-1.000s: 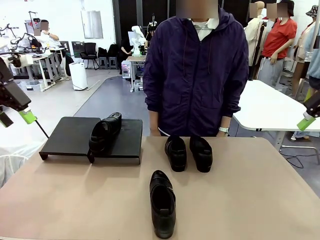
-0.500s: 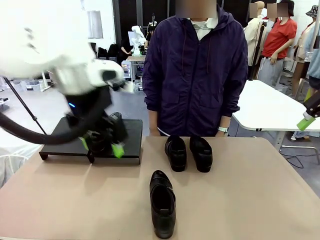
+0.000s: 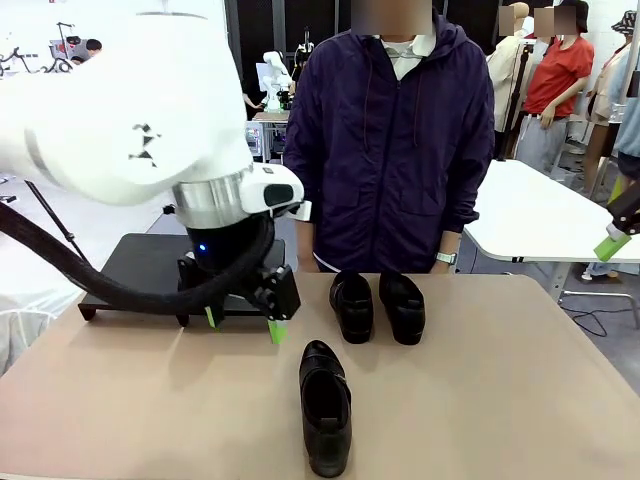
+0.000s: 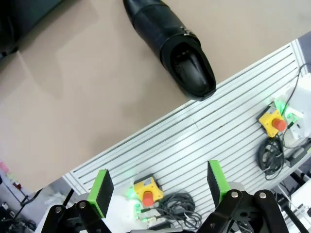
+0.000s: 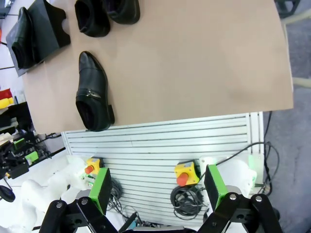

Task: Organize the shoes by placing them on the stand.
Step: Place the Shoe from the middle of the table onto the Shoes Stand.

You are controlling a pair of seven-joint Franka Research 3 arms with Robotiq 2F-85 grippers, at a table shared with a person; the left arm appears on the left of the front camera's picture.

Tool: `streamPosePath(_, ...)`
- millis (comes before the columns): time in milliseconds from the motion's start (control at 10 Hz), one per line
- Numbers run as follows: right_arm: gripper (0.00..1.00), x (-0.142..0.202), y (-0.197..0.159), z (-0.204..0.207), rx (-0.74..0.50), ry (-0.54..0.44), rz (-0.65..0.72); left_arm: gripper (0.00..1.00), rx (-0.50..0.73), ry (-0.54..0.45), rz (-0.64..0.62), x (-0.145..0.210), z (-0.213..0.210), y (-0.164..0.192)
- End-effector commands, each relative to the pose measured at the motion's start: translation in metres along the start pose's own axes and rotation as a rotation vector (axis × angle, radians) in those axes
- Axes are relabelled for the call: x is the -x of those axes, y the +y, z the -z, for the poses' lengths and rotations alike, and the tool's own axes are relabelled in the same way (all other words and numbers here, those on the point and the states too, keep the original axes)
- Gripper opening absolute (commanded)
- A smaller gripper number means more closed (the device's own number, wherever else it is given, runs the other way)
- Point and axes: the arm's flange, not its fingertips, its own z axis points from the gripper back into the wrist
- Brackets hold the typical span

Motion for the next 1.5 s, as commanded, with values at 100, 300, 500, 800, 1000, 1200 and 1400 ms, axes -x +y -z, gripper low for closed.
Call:
streamPosePath(100, 1.00, -0.001, 0.001, -0.003, -0.017, 0.008, -0.013, 1.00, -0.008, -0.002, 0.011, 0.007, -0.011, 0.008)
streamPosePath(300, 1.00, -0.001, 0.001, -0.003, -0.017, 0.008, -0.013, 1.00, 0.019, -0.019, -0.128, -0.002, 0.009, -0.004)
streamPosePath(500, 1.00, -0.001, 0.001, -0.003, -0.017, 0.008, -0.013, 1.00, -0.007, -0.053, -0.328, -0.010, 0.043, -0.010)
streamPosePath(800, 1.00, -0.001, 0.001, -0.003, -0.017, 0.008, -0.013, 1.00, -0.002, -0.076, -0.454, -0.013, 0.091, -0.019)
streamPosePath(1000, 1.00, -0.001, 0.001, -0.003, -0.017, 0.008, -0.013, 1.00, 0.020, -0.068, -0.501, -0.017, 0.126, -0.027)
streamPosePath(1200, 1.00, -0.001, 0.001, -0.003, -0.017, 0.008, -0.013, 1.00, 0.022, -0.141, -0.591, -0.022, 0.150, -0.028)
streamPosePath(1400, 1.00, -0.001, 0.001, -0.003, -0.017, 0.008, -0.013, 1.00, -0.036, -0.181, -0.618, -0.027, 0.174, -0.030)
